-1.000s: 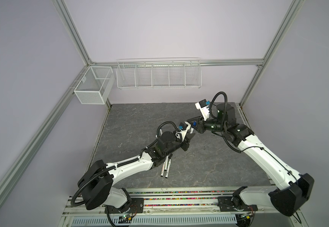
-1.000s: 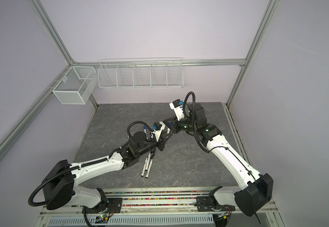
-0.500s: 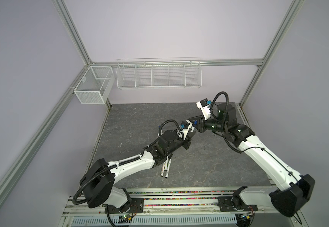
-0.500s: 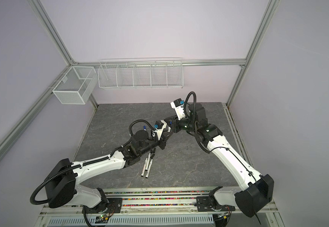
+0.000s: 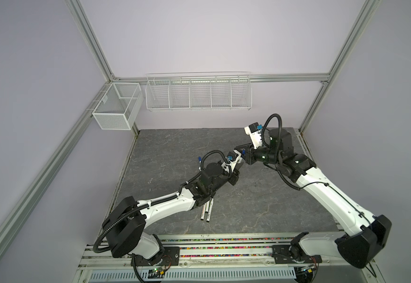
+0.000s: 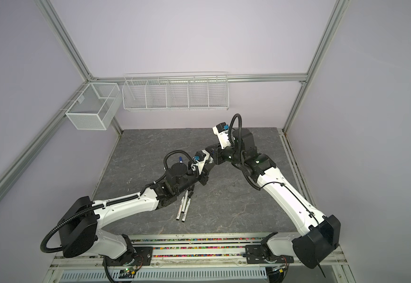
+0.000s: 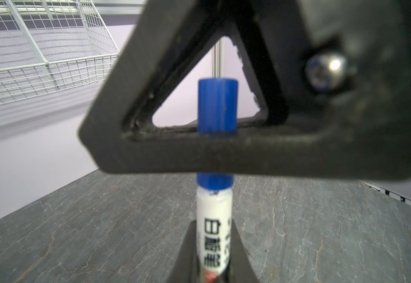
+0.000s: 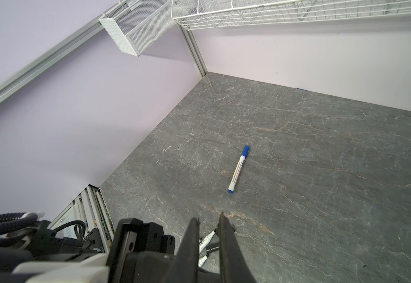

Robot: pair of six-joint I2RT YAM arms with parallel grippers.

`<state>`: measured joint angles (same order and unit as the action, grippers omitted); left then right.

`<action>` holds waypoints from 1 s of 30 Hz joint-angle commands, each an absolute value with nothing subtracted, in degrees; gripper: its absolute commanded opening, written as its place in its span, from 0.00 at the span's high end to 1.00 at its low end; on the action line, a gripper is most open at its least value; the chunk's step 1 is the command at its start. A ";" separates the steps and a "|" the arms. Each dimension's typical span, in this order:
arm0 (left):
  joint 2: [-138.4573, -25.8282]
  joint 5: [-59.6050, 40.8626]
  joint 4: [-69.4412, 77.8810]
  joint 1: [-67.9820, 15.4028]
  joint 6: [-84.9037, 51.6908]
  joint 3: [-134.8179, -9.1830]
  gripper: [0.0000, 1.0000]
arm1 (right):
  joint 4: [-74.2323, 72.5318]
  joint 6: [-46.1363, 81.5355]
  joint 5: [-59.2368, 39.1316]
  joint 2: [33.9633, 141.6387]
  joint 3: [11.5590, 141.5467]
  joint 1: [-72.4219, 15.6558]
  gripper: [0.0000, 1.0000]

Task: Insert the pens into the pen caps
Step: 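Press the blue cap down onto the marker with the right gripper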

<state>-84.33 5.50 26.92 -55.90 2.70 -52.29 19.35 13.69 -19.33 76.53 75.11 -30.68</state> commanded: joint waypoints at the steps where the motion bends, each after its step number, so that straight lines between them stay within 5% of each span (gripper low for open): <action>1: -80.95 6.78 36.57 -54.40 1.82 -52.49 1.00 | 27.04 15.48 -21.16 78.08 74.58 -30.11 0.90; 14: -81.86 -0.16 37.42 -53.36 -3.33 -57.19 1.00 | 24.44 15.98 -29.65 78.90 71.83 -30.99 0.92; 22: -80.60 -10.58 53.39 -42.60 -20.64 -62.98 1.00 | 26.60 13.73 -32.60 80.42 71.78 -30.81 0.93; 30: -79.29 -14.39 52.23 -39.40 -19.58 -66.97 1.00 | 35.58 9.14 -41.99 83.57 74.05 -30.23 0.93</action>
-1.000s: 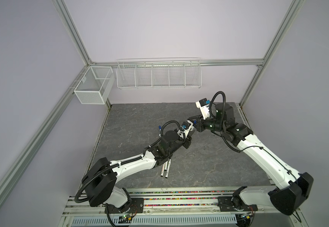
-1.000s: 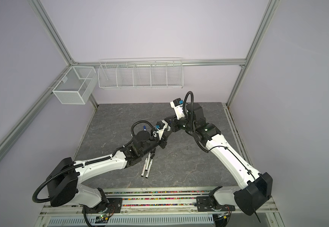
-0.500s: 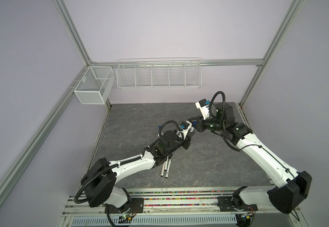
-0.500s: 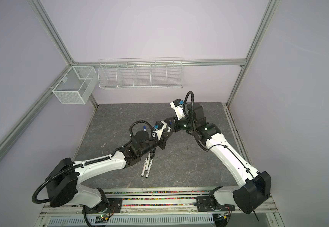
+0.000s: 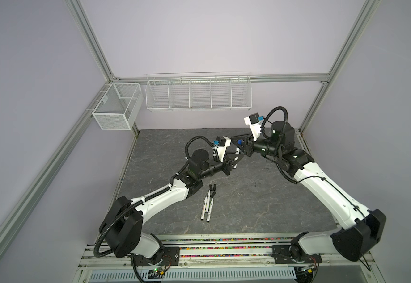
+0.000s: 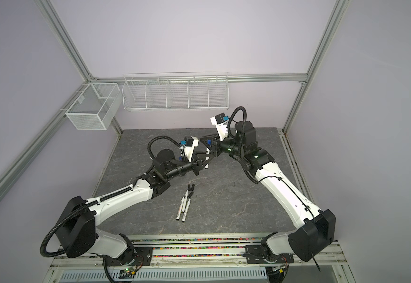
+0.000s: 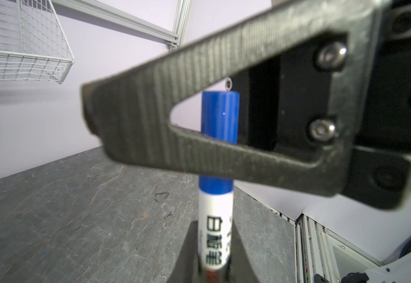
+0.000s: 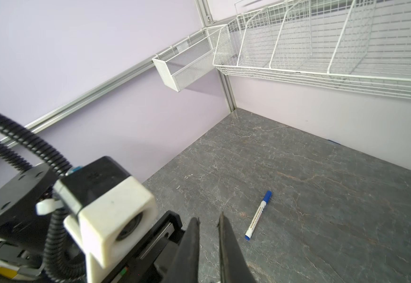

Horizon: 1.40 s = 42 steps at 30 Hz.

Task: Insert the pens into the pen caps
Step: 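Press the blue cap down onto the marker with the right gripper, then open the right gripper and draw it back while the left gripper lowers the capped marker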

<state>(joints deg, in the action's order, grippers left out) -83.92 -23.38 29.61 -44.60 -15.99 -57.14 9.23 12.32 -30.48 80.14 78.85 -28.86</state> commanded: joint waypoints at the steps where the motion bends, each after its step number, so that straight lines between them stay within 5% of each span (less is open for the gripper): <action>1: -78.98 -14.13 51.34 -39.29 -18.19 -67.28 1.00 | 36.86 8.77 -42.79 84.05 74.24 -30.19 0.93; 33: -82.59 -7.89 55.99 -34.00 -17.78 -76.43 1.00 | 46.35 3.78 -36.46 89.12 70.41 -32.08 0.93; 42: -83.76 -13.28 45.09 -38.72 -17.90 -65.36 1.00 | 34.65 10.66 -48.26 83.15 71.93 -27.01 0.93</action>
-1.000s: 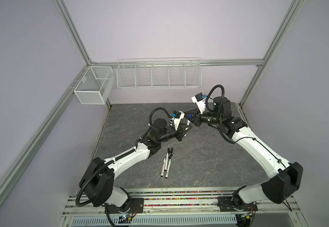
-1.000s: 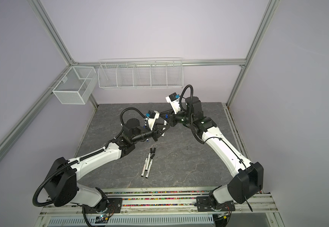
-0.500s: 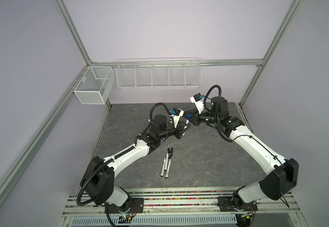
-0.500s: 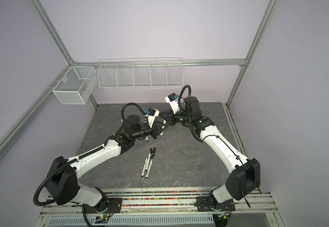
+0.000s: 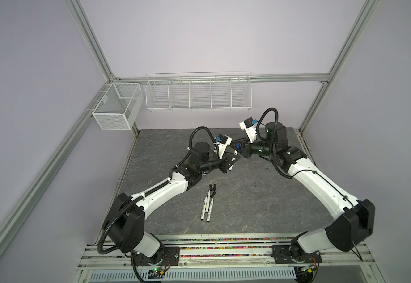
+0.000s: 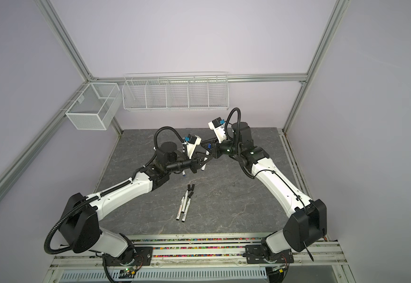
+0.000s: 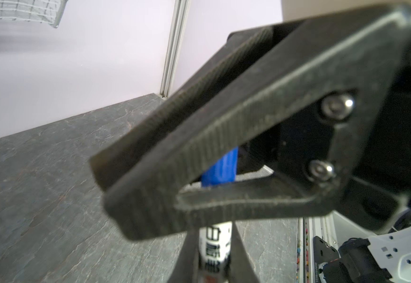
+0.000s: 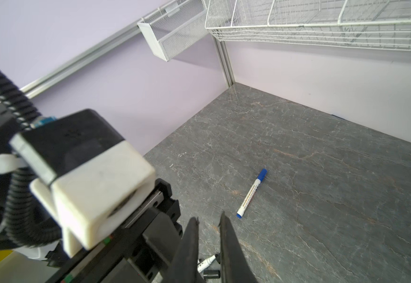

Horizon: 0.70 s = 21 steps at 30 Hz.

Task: Insert the pens into the pen caps
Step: 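Open the right gripper and draw it back while the left gripper lowers the capped marker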

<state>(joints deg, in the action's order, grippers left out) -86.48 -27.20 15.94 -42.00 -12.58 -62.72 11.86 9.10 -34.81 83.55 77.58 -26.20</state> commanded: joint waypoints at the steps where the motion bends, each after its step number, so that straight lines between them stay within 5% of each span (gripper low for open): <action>1: -83.93 -13.04 44.00 -39.89 -17.61 -63.03 1.00 | 33.83 11.02 -48.97 82.74 72.48 -26.70 0.92; 3: -84.31 -12.28 42.88 -42.10 -17.32 -58.64 1.00 | 33.02 11.50 -49.06 82.00 73.52 -26.41 0.86; 5: -85.11 -11.51 42.98 -44.00 -18.53 -54.26 1.00 | 31.04 13.25 -48.24 80.84 74.16 -25.85 0.56; 8: -86.97 -10.75 45.47 -45.16 -22.34 -49.27 1.00 | 23.67 17.70 -46.74 77.40 72.67 -24.31 0.31; 21: -89.35 1.56 49.61 -39.75 -36.76 -37.96 1.00 | 18.48 20.95 -33.19 69.19 68.12 -19.53 0.24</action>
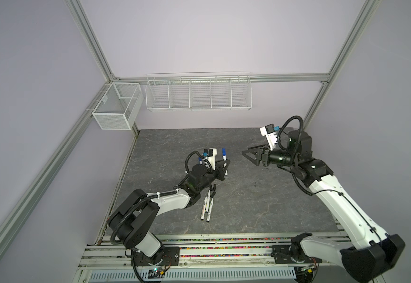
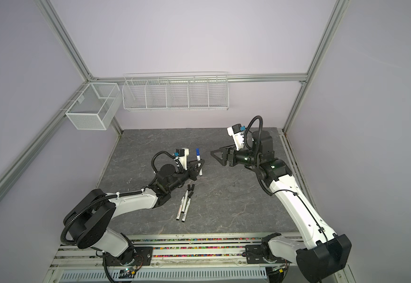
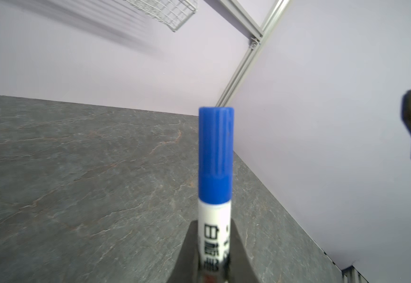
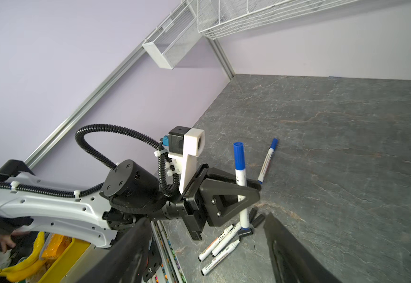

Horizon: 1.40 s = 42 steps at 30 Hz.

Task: Insert the pens into the pen caps
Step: 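Open the right gripper and draw it back while the left gripper lowers the capped marker, then lay the capped marker on the table beside the first capped marker with the left gripper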

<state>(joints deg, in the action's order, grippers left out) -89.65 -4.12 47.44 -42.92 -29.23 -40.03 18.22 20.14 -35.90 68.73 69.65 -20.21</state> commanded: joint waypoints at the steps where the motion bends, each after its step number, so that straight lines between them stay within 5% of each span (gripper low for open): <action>1: -88.92 2.79 49.23 -38.03 -39.52 -36.50 1.00 | 19.34 20.70 -32.98 69.49 68.27 -19.51 0.24; 11: -85.91 12.85 7.68 -30.61 -43.18 -41.29 1.00 | 22.13 19.89 -31.37 71.40 68.63 -19.45 0.25; 18: -94.74 12.29 2.11 -28.32 -42.33 -47.76 0.99 | 22.49 19.73 -31.25 71.65 68.47 -19.55 0.26; 27: -104.22 10.32 -2.96 -27.31 -39.40 -56.24 0.85 | 24.78 18.15 -29.76 70.25 68.13 -19.36 0.26; 34: -106.27 8.86 -6.60 -27.08 -38.57 -59.50 0.58 | 25.69 17.42 -29.71 70.04 67.90 -19.43 0.27; 42: -103.81 4.46 -4.70 -26.07 -38.11 -58.98 0.55 | 25.75 17.55 -30.47 70.75 68.02 -19.47 0.27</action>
